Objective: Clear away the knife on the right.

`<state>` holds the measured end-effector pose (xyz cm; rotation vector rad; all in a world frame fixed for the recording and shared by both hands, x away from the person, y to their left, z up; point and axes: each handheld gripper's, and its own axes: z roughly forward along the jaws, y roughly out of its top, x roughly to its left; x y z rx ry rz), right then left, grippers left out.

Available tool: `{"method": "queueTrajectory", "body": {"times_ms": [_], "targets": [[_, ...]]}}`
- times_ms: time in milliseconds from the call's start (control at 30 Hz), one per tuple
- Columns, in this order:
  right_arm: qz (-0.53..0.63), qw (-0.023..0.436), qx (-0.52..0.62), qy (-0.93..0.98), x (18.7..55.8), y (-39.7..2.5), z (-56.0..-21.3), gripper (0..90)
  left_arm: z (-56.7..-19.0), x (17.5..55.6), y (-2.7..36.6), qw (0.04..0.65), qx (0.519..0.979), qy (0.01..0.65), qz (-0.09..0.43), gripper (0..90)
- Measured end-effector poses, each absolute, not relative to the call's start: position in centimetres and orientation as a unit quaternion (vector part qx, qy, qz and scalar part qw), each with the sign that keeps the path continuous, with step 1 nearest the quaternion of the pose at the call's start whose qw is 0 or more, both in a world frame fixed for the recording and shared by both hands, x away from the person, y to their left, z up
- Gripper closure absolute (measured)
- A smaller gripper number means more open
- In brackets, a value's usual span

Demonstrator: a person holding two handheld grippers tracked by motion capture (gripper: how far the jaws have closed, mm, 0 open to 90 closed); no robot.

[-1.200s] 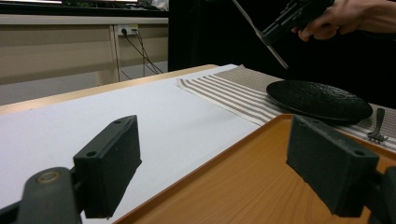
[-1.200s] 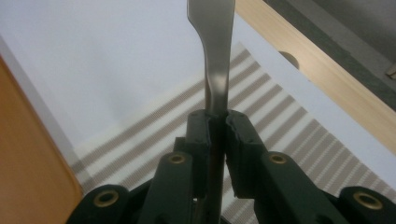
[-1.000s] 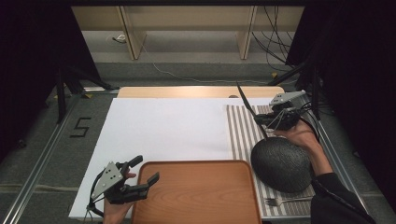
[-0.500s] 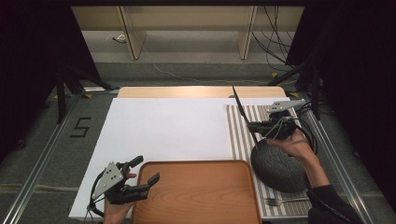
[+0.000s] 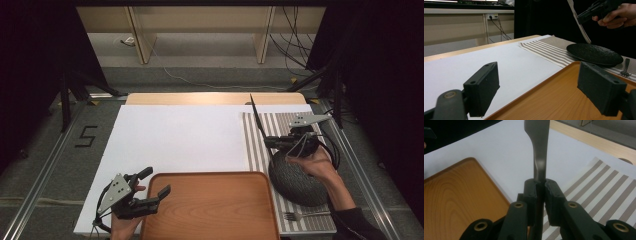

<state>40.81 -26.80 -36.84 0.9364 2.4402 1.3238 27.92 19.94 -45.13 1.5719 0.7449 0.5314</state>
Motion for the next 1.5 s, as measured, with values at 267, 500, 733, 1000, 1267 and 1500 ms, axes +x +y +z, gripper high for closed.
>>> {"method": "queueTrajectory", "body": {"times_ms": [267,500,733,1000,1267,1500], "targets": [[0.453,0.086,0.318,0.828,39.5,-26.0,-37.4,81.0,-45.1,27.9,20.0,0.616,0.681,0.323,0.230,17.5],[0.449,0.065,0.309,0.836,38.3,-25.0,-37.9,81.0,-45.2,27.8,19.8,0.616,0.682,0.322,0.229,17.4],[0.449,0.051,0.303,0.839,37.0,-24.2,-38.3,81.0,-45.2,27.8,19.8,0.617,0.681,0.322,0.230,17.1],[0.447,0.037,0.292,0.845,35.8,-23.1,-38.5,80.9,-45.2,27.8,19.8,0.616,0.681,0.323,0.229,17.1],[0.448,0.020,0.293,0.844,35.0,-22.5,-38.9,81.0,-45.2,27.8,19.8,0.617,0.680,0.323,0.230,17.1],[0.446,0.015,0.291,0.846,33.8,-22.2,-39.0,80.9,-45.2,27.8,19.8,0.617,0.680,0.323,0.232,17.1]]}}
